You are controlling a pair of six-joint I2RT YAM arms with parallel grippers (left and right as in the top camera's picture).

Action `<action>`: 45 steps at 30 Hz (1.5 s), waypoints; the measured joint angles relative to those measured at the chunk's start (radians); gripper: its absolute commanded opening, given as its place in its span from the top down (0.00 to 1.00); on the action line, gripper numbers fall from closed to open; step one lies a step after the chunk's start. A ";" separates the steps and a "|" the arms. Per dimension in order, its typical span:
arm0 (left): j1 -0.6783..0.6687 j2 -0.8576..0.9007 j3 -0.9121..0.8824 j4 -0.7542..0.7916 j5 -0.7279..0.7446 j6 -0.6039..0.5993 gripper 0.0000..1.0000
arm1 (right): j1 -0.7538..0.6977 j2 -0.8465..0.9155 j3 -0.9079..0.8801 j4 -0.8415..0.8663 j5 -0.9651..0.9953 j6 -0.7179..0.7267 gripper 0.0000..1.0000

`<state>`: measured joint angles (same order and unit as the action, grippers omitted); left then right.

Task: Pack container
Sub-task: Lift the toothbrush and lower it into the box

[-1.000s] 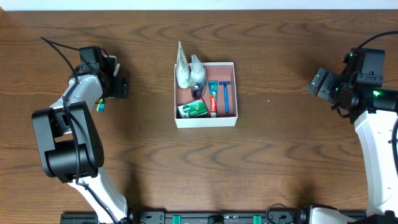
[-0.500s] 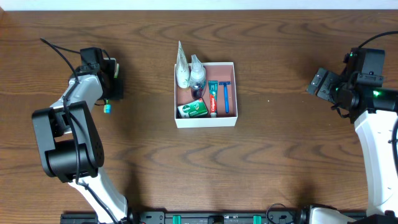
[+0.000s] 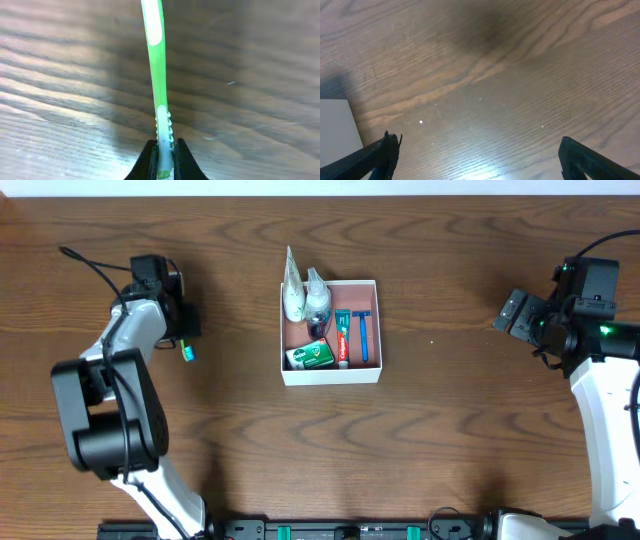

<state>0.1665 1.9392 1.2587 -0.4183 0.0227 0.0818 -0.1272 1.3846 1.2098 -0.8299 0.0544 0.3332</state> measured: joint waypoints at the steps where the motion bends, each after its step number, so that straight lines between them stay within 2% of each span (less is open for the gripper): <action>1: -0.007 -0.028 0.000 0.000 0.000 -0.003 0.95 | 0.000 0.000 0.000 0.000 0.000 0.000 0.01; 10: -0.163 -0.431 0.008 -0.016 0.000 -0.116 0.94 | 0.000 0.000 0.000 0.000 0.000 0.000 0.01; 17: -0.445 -0.581 0.010 0.011 0.056 -0.180 0.94 | 0.000 0.000 0.000 0.000 0.000 0.000 0.01; 22: -0.639 -0.561 0.010 0.035 0.051 -0.238 0.94 | 0.000 0.000 0.000 0.000 0.000 0.000 0.01; 28: -0.766 -0.447 0.010 0.064 0.006 -0.327 0.94 | 0.000 0.000 0.000 0.000 0.000 0.000 0.01; 37: -0.839 -0.221 0.010 0.091 -0.011 -0.410 0.94 | 0.000 0.000 0.000 0.000 0.000 0.000 0.01; 45: -0.839 -0.181 0.010 0.090 -0.015 -0.449 0.94 | 0.000 0.000 0.000 0.000 0.000 0.000 0.01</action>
<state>-0.6724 1.7580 1.2686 -0.3286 0.0074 -0.3672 -0.1272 1.3846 1.2098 -0.8299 0.0544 0.3336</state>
